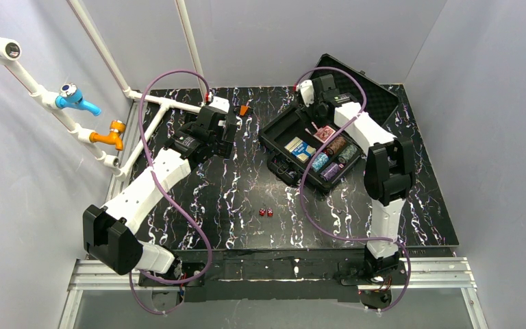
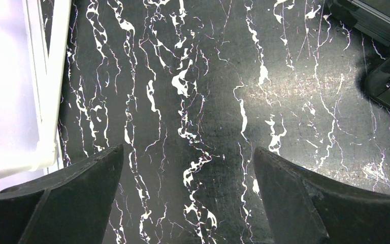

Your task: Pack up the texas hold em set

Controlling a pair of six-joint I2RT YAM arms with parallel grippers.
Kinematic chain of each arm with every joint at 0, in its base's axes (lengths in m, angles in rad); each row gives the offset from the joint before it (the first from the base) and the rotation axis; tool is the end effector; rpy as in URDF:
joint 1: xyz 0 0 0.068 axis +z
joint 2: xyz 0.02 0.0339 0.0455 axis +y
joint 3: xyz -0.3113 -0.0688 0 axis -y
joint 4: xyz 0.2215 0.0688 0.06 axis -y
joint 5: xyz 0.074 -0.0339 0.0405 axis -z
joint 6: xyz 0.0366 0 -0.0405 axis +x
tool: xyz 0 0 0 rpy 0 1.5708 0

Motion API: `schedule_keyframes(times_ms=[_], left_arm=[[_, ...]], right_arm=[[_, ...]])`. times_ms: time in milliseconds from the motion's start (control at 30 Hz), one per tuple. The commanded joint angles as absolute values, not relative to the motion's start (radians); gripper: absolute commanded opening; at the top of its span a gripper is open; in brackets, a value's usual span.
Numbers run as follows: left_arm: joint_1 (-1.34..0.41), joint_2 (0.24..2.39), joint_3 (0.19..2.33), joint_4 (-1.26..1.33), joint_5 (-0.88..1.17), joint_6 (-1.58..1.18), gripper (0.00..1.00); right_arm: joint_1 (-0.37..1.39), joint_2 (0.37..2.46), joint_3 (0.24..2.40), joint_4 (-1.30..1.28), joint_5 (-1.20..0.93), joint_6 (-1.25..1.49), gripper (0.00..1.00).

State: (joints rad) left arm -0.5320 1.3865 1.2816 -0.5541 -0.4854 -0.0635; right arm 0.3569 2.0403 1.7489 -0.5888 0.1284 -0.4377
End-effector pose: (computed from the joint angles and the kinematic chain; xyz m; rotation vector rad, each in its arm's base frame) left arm 0.2445 -0.1241 0.3909 0.2433 2.1359 0.1981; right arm 0.4331 0.1565 0.2999 -0.8957 2.2811 -0.1930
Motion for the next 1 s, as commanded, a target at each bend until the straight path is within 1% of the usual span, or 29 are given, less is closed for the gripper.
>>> schedule_keyframes(times_ms=[0,133,200,267,333,400,600,700,967], left_arm=[[-0.528,1.379,1.276,-0.567,-0.503,-0.063,0.99],[-0.528,1.374,1.276,-0.569,-0.505,-0.062,0.99],[-0.527,1.369,1.276,-0.569,-0.505,-0.062,0.99],[-0.528,1.366,1.278,-0.569,-0.505,-0.062,0.99],[-0.528,1.36,1.277,-0.569,-0.502,-0.062,0.99],[-0.528,1.36,1.278,-0.568,-0.5,-0.062,0.99],[-0.528,1.355,1.278,-0.568,-0.497,-0.063,0.99],[-0.528,1.353,1.279,-0.568,-0.492,-0.064,0.99],[-0.528,1.355,1.279,-0.569,-0.488,-0.065,0.99]], right_arm=[[0.362,1.942,1.71,-0.478,0.148,-0.274,0.8],[0.355,1.929,1.68,-0.432,0.223,-0.124,0.75],[0.347,1.935,1.678,-0.426,0.259,-0.057,0.69],[0.337,1.943,1.677,-0.425,0.3,-0.009,0.6],[0.324,1.949,1.673,-0.423,0.337,0.051,0.47],[0.314,1.956,1.666,-0.419,0.352,0.079,0.37],[0.299,1.972,1.642,-0.4,0.375,0.113,0.14],[0.298,1.984,1.637,-0.39,0.379,0.118,0.1],[0.298,2.026,1.644,-0.374,0.318,0.111,0.06]])
